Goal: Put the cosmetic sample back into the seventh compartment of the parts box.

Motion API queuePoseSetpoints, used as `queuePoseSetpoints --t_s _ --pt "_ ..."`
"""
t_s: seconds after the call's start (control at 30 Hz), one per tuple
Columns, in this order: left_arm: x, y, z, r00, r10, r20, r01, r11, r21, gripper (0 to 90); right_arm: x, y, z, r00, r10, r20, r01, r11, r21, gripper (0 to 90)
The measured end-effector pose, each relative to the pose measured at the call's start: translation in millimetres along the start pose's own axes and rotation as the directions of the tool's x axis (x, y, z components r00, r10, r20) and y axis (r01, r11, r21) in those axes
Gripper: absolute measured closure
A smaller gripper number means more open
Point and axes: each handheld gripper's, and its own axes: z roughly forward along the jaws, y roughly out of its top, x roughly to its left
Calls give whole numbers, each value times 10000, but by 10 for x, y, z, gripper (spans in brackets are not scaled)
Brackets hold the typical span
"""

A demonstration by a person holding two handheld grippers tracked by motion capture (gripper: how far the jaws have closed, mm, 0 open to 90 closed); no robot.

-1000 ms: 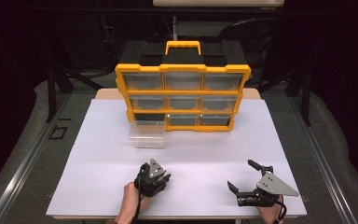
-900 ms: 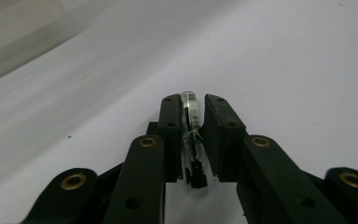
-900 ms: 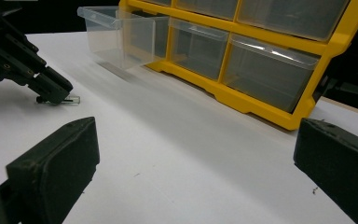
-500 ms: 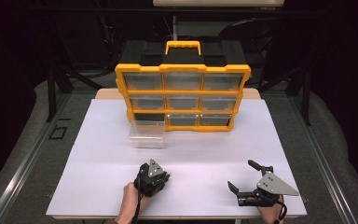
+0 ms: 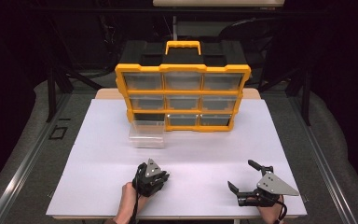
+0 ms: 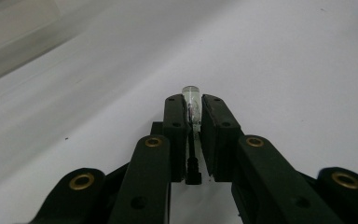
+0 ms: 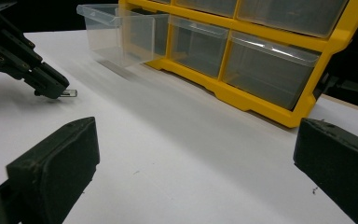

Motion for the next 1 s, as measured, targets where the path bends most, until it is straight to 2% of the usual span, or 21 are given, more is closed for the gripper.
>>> queuePoseSetpoints --t_s 0.57,1.0 --pt "63 -8 -58 9998 22 209 -17 9997 -227 806 -3 0 -5 10000 91 20 -91 10000 -22 0" --pt "91 -22 -101 9998 6 207 2 9992 -395 806 -9 -5 3 10000 67 37 -67 10000 16 0"
